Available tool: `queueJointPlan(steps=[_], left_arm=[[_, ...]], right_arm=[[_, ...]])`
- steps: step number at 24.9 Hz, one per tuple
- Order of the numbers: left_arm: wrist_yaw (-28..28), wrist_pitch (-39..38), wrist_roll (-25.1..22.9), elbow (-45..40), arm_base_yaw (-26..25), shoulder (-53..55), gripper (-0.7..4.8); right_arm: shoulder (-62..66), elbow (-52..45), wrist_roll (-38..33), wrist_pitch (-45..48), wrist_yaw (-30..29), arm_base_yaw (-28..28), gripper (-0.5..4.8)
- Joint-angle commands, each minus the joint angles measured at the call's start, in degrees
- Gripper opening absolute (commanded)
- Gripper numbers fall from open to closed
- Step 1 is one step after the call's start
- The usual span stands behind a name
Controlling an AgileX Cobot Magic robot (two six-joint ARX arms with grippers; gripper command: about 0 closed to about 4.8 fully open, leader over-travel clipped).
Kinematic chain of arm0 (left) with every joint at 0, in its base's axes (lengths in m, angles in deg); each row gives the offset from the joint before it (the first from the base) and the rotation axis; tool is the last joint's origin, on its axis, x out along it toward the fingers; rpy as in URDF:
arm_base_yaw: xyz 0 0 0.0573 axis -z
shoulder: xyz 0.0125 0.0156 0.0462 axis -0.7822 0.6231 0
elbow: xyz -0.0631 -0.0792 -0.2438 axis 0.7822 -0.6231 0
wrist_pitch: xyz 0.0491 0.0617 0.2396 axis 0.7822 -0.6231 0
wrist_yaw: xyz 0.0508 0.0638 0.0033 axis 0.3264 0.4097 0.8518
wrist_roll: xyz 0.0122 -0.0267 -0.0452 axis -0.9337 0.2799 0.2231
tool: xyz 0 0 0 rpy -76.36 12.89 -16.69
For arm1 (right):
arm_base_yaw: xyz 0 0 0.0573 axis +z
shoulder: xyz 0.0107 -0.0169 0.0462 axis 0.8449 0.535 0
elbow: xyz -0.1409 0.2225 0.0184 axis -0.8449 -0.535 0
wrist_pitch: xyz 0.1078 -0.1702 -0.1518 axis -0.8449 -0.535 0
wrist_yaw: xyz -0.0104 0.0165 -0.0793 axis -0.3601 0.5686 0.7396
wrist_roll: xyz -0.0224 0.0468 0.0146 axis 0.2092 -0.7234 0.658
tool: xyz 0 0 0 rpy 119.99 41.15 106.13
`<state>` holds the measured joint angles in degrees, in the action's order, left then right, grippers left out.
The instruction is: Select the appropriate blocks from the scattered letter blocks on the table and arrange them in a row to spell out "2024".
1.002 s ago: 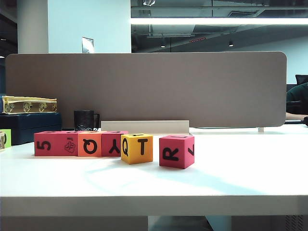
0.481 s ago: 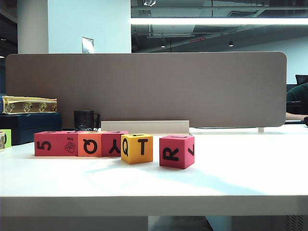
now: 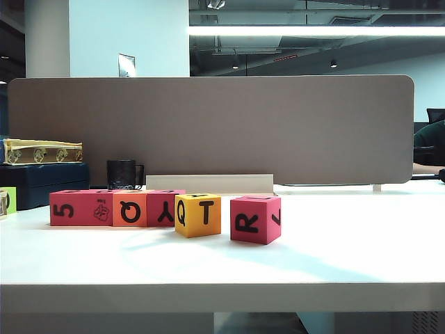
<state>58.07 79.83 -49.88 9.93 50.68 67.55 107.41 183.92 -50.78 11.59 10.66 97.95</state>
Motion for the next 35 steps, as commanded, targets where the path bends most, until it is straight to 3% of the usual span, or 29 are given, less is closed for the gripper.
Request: queueJointPlan(steps=[1, 24, 35], left_arm=[[0.09, -0.63, -1.44, 0.04, 0.9, 0.02, -0.06], [0.07, -0.15, -0.15, 0.04, 0.94, 0.02, -0.06], [0.09, -0.15, -0.15, 0.04, 0.94, 0.02, -0.06]], right_arm=[[-0.28, 0.2, 0.17, 0.63, 0.07, 0.09, -0.01], [-0.28, 0.2, 0.2, 0.81, 0.09, 0.07, -0.01], [-5.68, 0.09, 0.2, 13.6, 0.5, -2.25, -0.01]])
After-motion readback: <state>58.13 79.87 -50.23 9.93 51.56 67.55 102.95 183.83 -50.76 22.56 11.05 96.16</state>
